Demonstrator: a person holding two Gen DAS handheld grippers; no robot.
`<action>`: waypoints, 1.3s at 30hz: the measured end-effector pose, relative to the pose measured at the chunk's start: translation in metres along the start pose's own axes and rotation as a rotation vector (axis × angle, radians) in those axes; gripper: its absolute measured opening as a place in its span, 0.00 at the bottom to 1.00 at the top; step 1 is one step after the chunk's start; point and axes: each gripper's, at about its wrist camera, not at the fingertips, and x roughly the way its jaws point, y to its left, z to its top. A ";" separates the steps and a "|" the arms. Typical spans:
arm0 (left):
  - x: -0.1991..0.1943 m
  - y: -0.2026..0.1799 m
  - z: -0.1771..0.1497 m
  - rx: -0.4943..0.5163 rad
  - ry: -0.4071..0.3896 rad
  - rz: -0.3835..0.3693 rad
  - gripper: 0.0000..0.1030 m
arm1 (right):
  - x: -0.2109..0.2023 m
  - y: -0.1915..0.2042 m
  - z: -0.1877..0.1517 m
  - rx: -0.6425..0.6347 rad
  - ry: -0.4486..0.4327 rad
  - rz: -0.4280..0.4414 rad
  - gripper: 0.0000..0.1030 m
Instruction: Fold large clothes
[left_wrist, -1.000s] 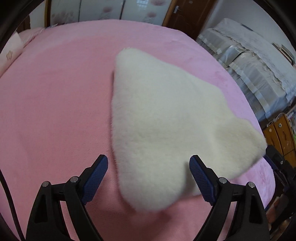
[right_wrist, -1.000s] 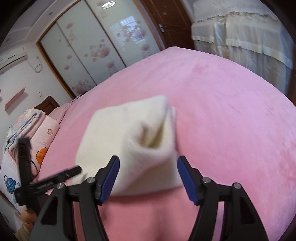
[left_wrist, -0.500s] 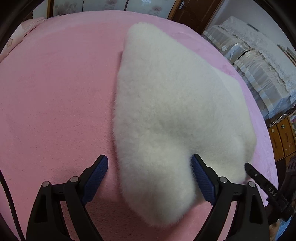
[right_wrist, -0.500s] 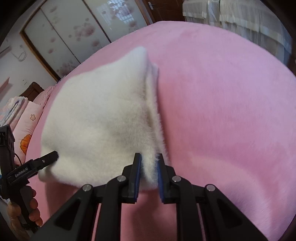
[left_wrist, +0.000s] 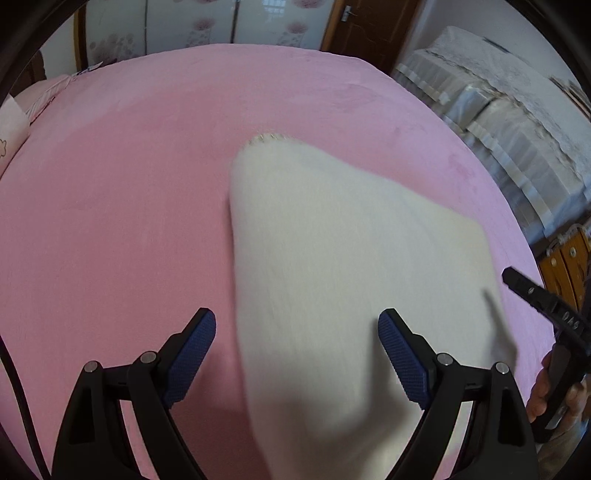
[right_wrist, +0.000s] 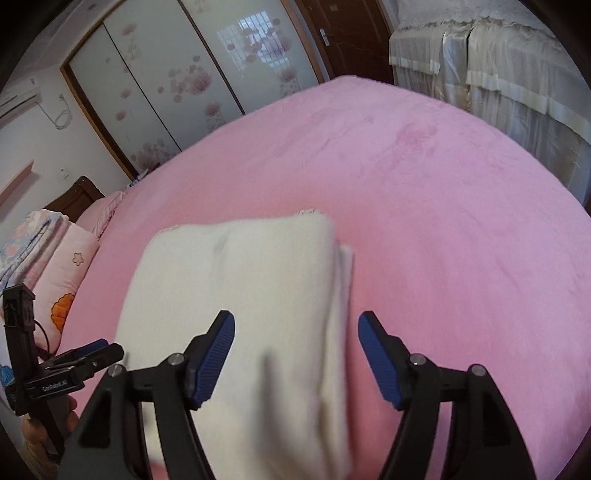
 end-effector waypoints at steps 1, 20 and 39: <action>0.007 0.002 0.012 -0.012 -0.005 -0.001 0.86 | 0.015 0.000 0.011 -0.004 0.014 -0.013 0.68; 0.018 0.008 0.030 -0.032 -0.030 0.032 0.71 | 0.043 -0.026 0.021 0.026 0.053 -0.100 0.62; -0.103 0.001 -0.045 0.024 -0.054 -0.018 0.75 | -0.080 0.051 -0.020 -0.111 0.090 -0.055 0.79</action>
